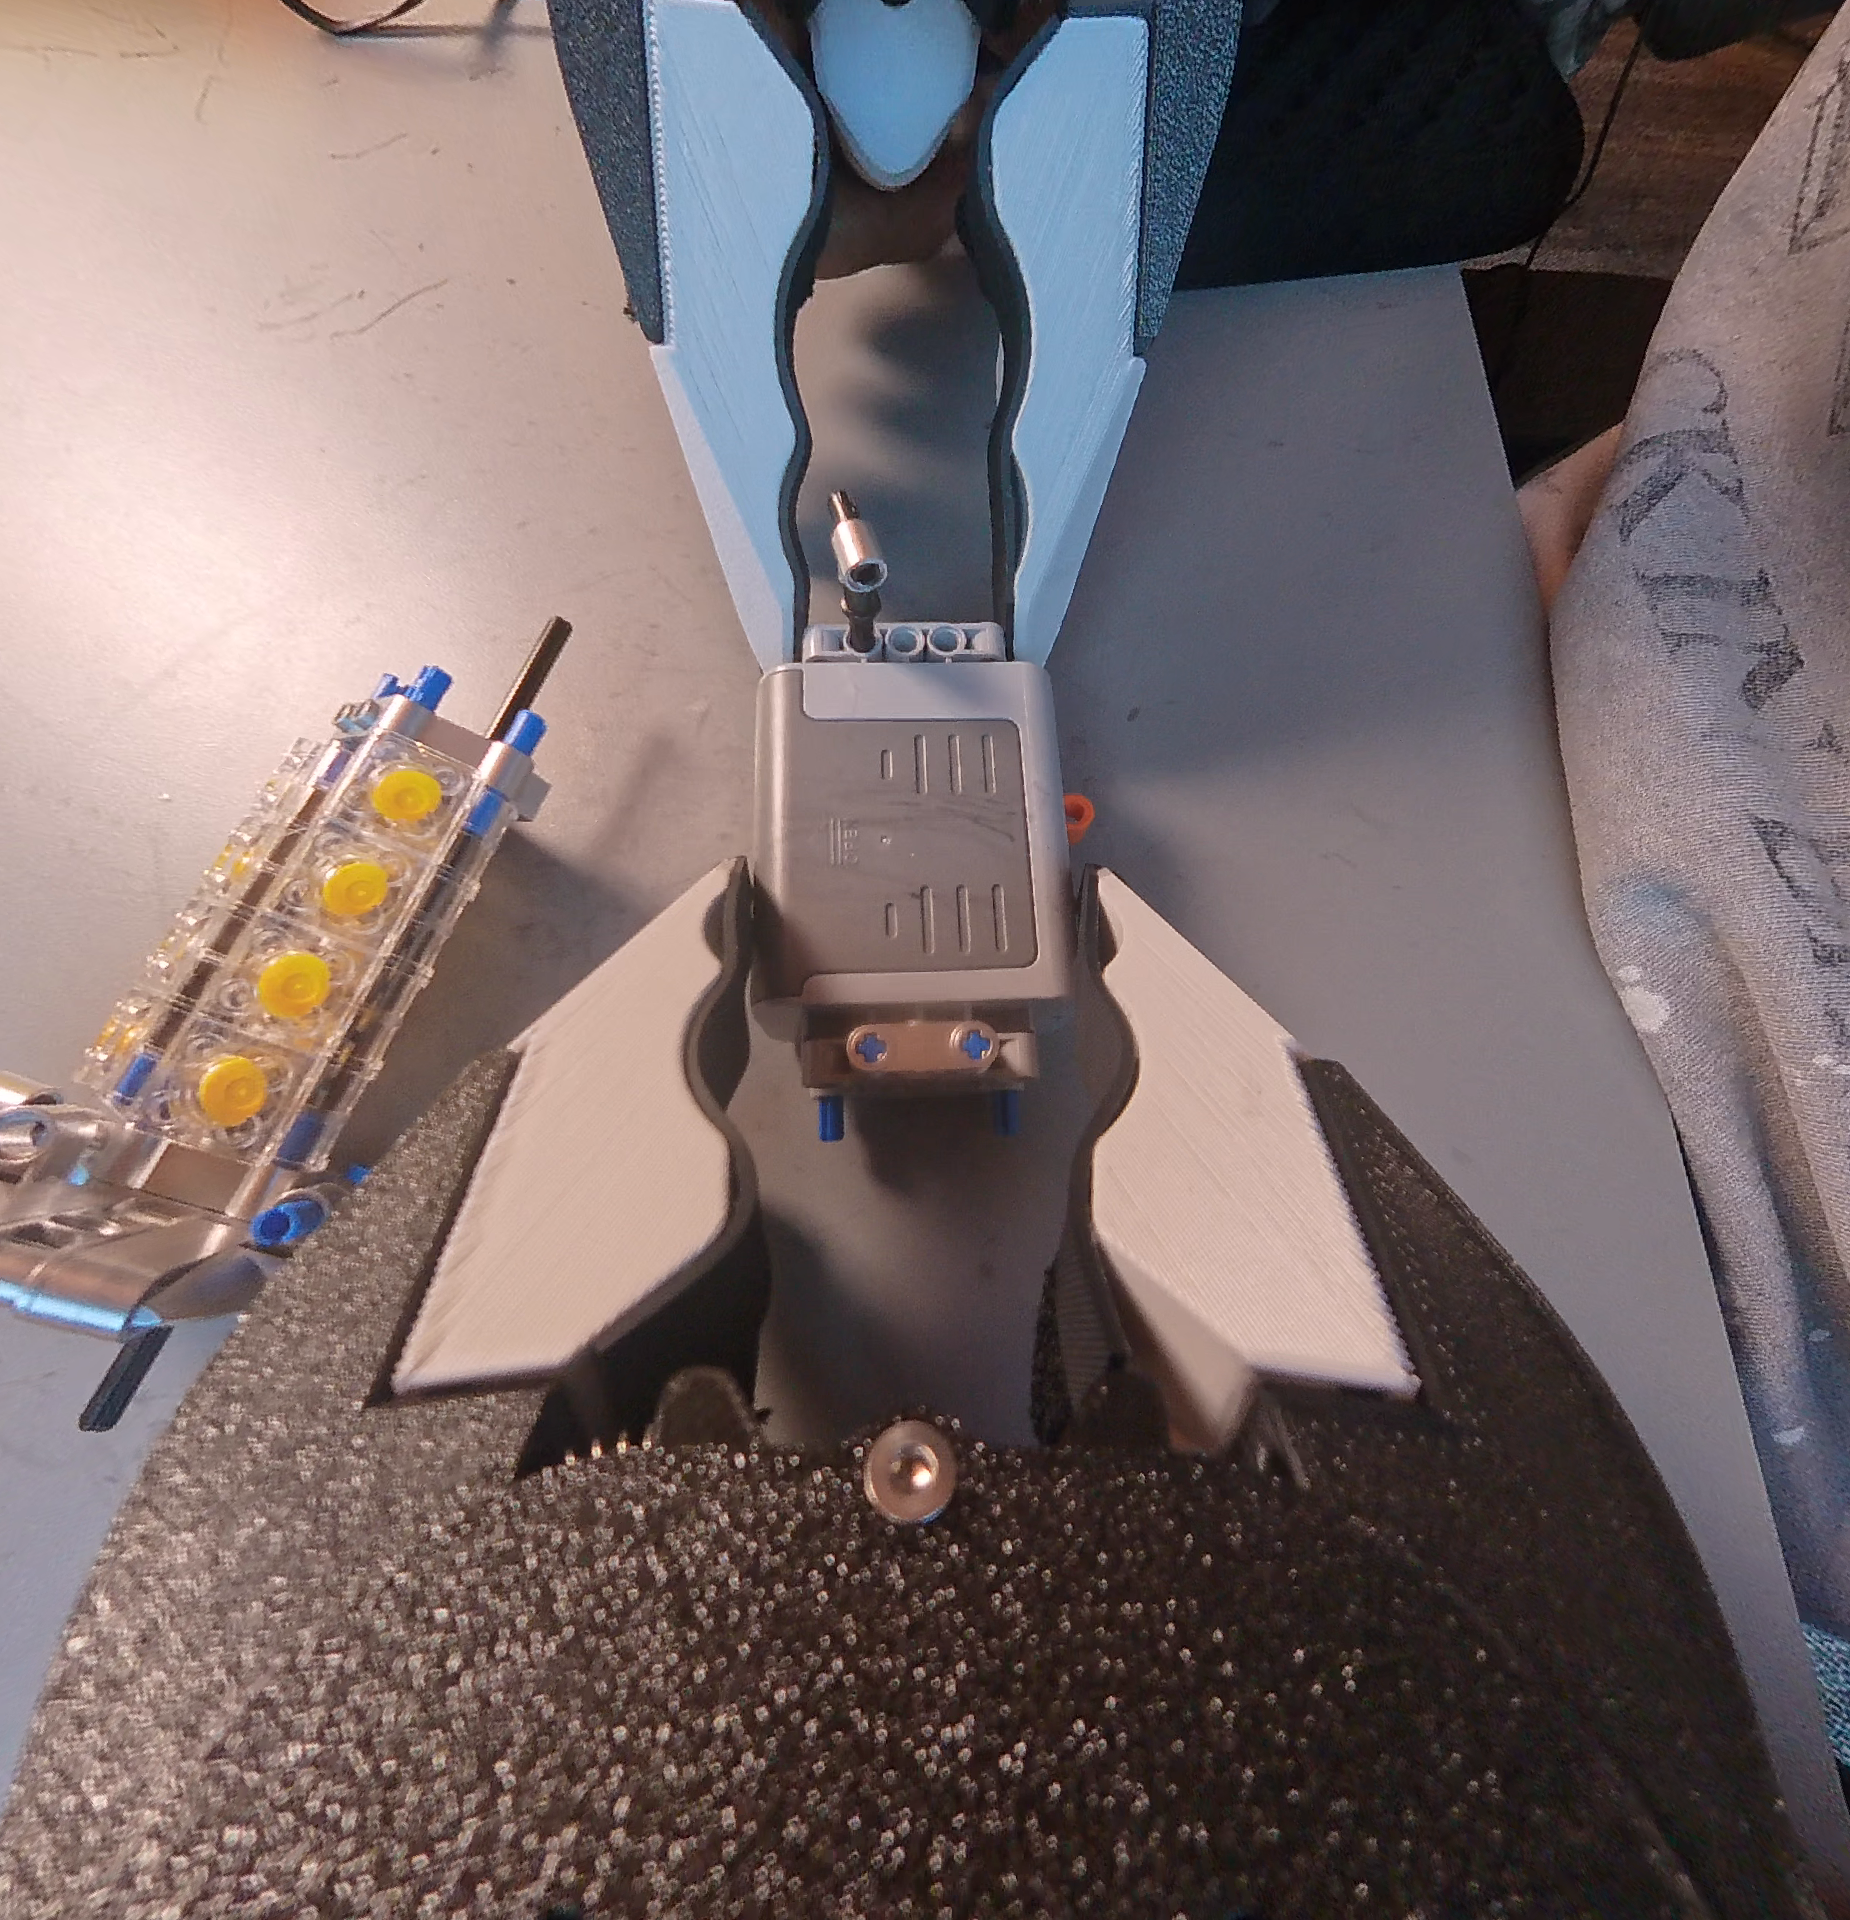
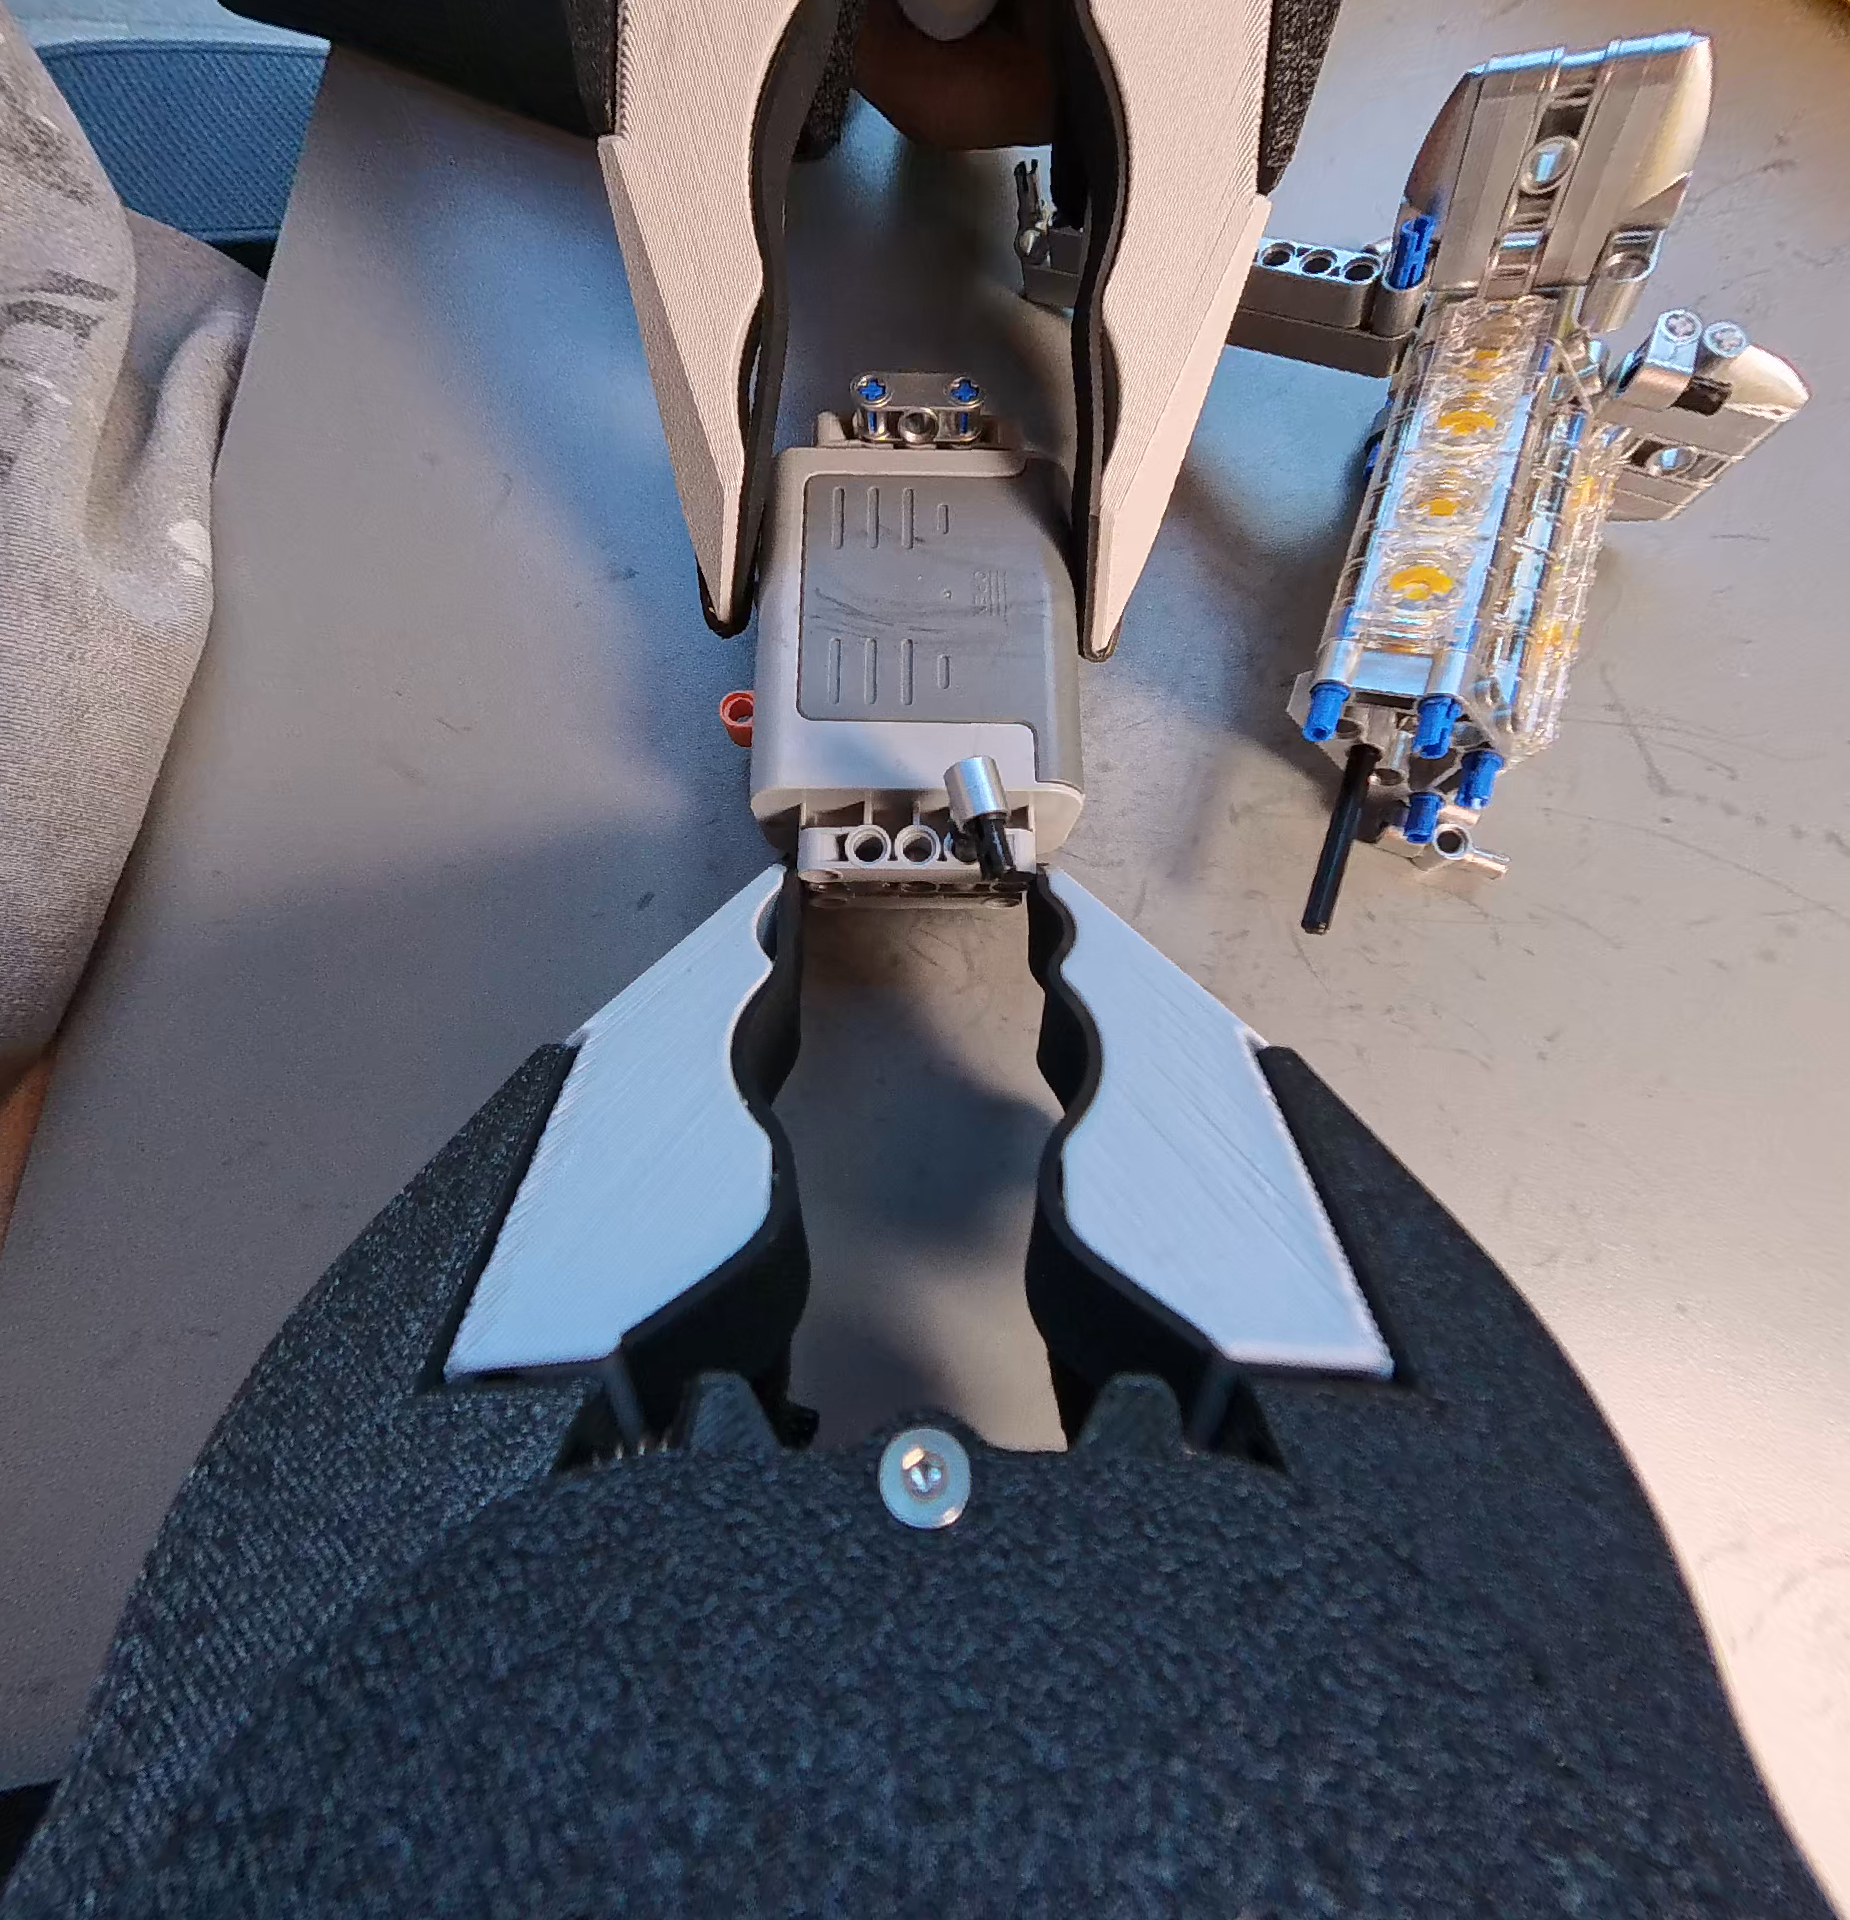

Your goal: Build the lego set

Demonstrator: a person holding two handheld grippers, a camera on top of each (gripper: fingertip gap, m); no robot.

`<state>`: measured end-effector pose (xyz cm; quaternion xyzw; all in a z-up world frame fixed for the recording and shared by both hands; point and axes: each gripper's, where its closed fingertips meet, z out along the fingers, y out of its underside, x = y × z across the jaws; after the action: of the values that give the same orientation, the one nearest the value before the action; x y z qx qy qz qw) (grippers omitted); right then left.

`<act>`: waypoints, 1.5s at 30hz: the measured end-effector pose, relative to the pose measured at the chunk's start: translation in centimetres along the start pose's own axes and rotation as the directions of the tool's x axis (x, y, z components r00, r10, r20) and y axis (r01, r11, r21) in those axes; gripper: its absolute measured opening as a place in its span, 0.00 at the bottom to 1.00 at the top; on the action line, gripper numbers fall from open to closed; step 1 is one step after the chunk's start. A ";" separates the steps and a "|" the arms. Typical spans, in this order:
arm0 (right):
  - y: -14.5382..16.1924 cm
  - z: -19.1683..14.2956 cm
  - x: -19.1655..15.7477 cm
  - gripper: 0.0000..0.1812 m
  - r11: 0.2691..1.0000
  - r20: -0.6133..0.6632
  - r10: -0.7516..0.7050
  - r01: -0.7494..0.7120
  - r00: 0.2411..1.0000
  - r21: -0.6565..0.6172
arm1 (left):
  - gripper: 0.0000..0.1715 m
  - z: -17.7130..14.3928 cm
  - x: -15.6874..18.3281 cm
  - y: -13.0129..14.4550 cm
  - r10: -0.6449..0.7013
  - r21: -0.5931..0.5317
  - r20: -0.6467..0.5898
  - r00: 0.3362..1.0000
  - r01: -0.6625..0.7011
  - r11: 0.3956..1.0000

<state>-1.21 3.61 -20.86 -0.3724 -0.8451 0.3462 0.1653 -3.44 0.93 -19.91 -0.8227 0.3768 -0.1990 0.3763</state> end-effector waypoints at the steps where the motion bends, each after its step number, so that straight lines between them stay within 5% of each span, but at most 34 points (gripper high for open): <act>1: 0.0 0.0 0.0 0.23 1.000 0.000 0.000 0.000 1.000 0.000 | 0.36 0.0 0.0 0.0 0.000 0.000 0.000 1.000 0.000 1.000; 9: -0.3 -1.5 0.3 0.29 1.000 -0.005 0.008 -0.008 1.000 0.029 | 0.36 0.0 0.0 0.0 0.000 -0.001 0.000 1.000 0.000 1.000; 13: -2.6 -3.9 0.9 0.19 0.990 -0.026 0.012 -0.008 1.000 0.138 | 0.36 -0.1 0.1 0.0 0.003 -0.008 0.007 1.000 -0.003 1.000; 19: -2.9 -3.4 1.0 0.12 0.996 -0.043 -0.076 0.077 0.996 0.037 | 0.41 -1.2 -0.1 -1.7 0.024 0.057 0.071 0.997 -0.028 0.998; 27: -2.7 -3.3 1.0 0.04 0.991 -0.043 -0.115 0.112 0.992 -0.074 | 0.38 0.3 -0.1 -0.8 0.044 0.011 0.106 0.993 -0.045 0.999; 41: -1.3 -2.5 0.9 0.02 0.942 -0.005 -0.164 0.156 0.986 -0.296 | 0.34 0.5 0.0 -0.7 0.030 0.001 0.105 0.994 -0.030 1.000; 45: -2.0 -3.1 0.8 0.10 0.948 0.014 -0.163 0.160 0.987 -0.276 | 0.34 0.5 0.0 -0.7 0.027 0.010 0.102 0.994 -0.028 1.000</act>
<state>-1.13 4.68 -17.19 -0.3228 -0.9120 0.2086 0.1434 -2.80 1.49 -19.74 -0.8243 0.3673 -0.1536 0.4025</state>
